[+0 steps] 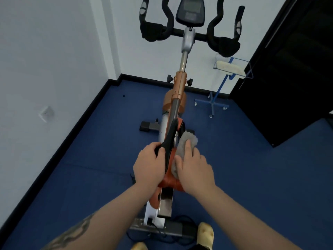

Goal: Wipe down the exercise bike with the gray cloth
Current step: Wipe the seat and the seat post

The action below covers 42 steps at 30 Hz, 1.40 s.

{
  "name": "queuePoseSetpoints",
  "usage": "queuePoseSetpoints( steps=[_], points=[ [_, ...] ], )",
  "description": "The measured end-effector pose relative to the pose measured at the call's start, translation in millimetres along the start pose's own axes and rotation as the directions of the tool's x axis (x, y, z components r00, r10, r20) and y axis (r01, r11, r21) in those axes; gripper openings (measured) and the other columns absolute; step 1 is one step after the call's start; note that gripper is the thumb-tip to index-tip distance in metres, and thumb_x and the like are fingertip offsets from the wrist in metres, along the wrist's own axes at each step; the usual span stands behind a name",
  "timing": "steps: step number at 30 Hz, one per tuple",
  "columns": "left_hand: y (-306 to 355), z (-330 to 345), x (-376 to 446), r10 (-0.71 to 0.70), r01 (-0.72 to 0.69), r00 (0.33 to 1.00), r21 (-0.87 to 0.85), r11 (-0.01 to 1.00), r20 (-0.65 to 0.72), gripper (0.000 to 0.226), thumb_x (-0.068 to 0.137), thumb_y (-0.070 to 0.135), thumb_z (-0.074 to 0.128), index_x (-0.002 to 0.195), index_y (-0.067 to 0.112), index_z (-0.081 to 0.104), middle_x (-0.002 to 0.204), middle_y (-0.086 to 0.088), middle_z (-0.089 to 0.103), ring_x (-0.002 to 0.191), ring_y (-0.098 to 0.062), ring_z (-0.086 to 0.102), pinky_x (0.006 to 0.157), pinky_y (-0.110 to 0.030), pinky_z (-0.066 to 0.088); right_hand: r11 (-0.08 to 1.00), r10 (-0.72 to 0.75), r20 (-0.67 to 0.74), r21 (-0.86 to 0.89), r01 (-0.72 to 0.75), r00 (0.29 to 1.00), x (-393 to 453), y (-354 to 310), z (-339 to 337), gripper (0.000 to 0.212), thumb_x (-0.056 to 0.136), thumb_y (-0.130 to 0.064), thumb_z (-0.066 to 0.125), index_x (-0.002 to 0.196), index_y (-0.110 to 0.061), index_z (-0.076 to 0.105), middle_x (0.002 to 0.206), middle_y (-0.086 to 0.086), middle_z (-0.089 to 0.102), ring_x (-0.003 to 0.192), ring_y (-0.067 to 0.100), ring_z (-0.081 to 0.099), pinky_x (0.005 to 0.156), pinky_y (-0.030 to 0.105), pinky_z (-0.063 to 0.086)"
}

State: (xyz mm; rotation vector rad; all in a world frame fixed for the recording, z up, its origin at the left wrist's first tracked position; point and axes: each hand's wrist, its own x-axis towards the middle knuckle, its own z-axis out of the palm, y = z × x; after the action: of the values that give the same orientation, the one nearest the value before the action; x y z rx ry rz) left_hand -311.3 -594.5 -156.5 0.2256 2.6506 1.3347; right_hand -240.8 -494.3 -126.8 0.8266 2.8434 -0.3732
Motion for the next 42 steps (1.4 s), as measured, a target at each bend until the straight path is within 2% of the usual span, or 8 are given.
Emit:
queuePoseSetpoints(
  steps=[3, 7, 12, 19, 24, 30, 35, 42],
  points=[
    [1.4, 0.9, 0.7, -0.005, 0.005, 1.000, -0.003, 1.000, -0.013, 0.025, 0.099, 0.036, 0.042, 0.114, 0.034, 0.061, 0.102, 0.018, 0.060, 0.095, -0.006, 0.055, 0.075, -0.030, 0.038, 1.000, 0.027, 0.044, -0.016, -0.027, 0.999, -0.4, 1.7, 1.4, 0.068, 0.101, -0.052, 0.016, 0.155, -0.017, -0.005, 0.158, 0.012, 0.021, 0.132, 0.033, 0.037, 0.099, 0.047, 0.041],
    [0.0, 1.2, 1.9, 0.003, -0.003, 1.000, 0.003, 1.000, -0.006, 0.026, 0.100, 0.033, 0.040, 0.115, 0.033, 0.061, 0.104, 0.016, 0.061, 0.094, -0.006, 0.053, 0.074, -0.029, 0.037, 0.973, 0.163, 0.111, 0.144, -0.179, 0.980, 38.7, -6.0, -11.5, 0.061, 0.104, -0.045, 0.019, 0.153, -0.010, 0.013, 0.148, 0.015, 0.041, 0.124, 0.035, 0.048, 0.097, 0.044, 0.041],
    [-4.2, 2.2, 1.0, 0.016, -0.015, 1.000, 0.015, 1.000, -0.017, 0.029, 0.101, 0.029, 0.040, 0.122, 0.031, 0.060, 0.109, 0.018, 0.060, 0.095, -0.003, 0.050, 0.077, -0.027, 0.037, 0.993, -0.009, -0.045, -0.118, 0.004, 0.999, -18.5, -2.3, 7.7, 0.067, 0.102, -0.049, 0.020, 0.155, -0.016, -0.005, 0.157, 0.014, 0.021, 0.135, 0.030, 0.033, 0.102, 0.046, 0.038],
    [-2.0, 1.6, 2.5, 0.016, -0.016, 1.000, 0.031, 0.999, 0.001, 0.029, 0.101, 0.028, 0.040, 0.122, 0.030, 0.060, 0.106, 0.018, 0.056, 0.094, -0.004, 0.048, 0.077, -0.028, 0.035, 0.990, 0.112, 0.048, 0.084, -0.115, 0.993, 20.5, -7.9, -6.2, 0.063, 0.103, -0.045, 0.020, 0.155, -0.014, 0.000, 0.151, 0.013, 0.033, 0.128, 0.032, 0.043, 0.098, 0.046, 0.041],
    [-2.3, 2.6, 1.2, 0.040, -0.040, 0.999, 0.017, 0.999, -0.006, 0.028, 0.101, 0.028, 0.040, 0.121, 0.030, 0.060, 0.106, 0.019, 0.056, 0.095, -0.003, 0.049, 0.076, -0.027, 0.035, 0.995, -0.076, -0.104, -0.070, 0.069, 0.992, -29.5, 10.6, 17.9, 0.069, 0.099, -0.053, 0.019, 0.156, -0.019, -0.002, 0.159, 0.013, 0.017, 0.139, 0.029, 0.028, 0.103, 0.043, 0.041],
    [-2.0, 1.6, 2.4, 0.028, -0.028, 1.000, 0.023, 0.999, 0.004, 0.029, 0.102, 0.028, 0.040, 0.123, 0.029, 0.059, 0.111, 0.016, 0.059, 0.098, -0.005, 0.049, 0.080, -0.029, 0.037, 0.947, 0.033, -0.054, 0.320, -0.014, 0.998, 20.6, 16.4, 2.4, 0.057, 0.100, -0.048, 0.027, 0.152, -0.026, 0.019, 0.132, 0.004, 0.052, 0.109, 0.022, 0.054, 0.088, 0.039, 0.047],
    [-3.0, 1.4, 0.9, 0.043, -0.042, 0.999, 0.005, 0.999, -0.024, 0.029, 0.101, 0.027, 0.041, 0.122, 0.029, 0.061, 0.105, 0.021, 0.055, 0.097, -0.003, 0.048, 0.079, -0.027, 0.035, 0.879, 0.043, -0.294, 0.465, 0.104, 0.955, -50.5, 15.5, 44.2, 0.065, 0.091, -0.066, 0.016, 0.152, -0.044, 0.008, 0.157, -0.013, 0.014, 0.141, 0.010, 0.016, 0.101, 0.026, 0.030],
    [-3.1, 1.4, 0.7, 0.036, -0.036, 0.999, 0.006, 0.999, -0.022, 0.029, 0.101, 0.027, 0.041, 0.123, 0.029, 0.061, 0.105, 0.021, 0.053, 0.098, -0.003, 0.048, 0.080, -0.028, 0.036, 0.608, 0.182, 0.002, 0.786, -0.114, 0.983, 0.0, 34.3, 20.3, 0.044, 0.103, -0.041, 0.036, 0.145, -0.034, 0.038, 0.139, -0.004, 0.051, 0.119, 0.010, 0.049, 0.092, 0.026, 0.038]
  ],
)
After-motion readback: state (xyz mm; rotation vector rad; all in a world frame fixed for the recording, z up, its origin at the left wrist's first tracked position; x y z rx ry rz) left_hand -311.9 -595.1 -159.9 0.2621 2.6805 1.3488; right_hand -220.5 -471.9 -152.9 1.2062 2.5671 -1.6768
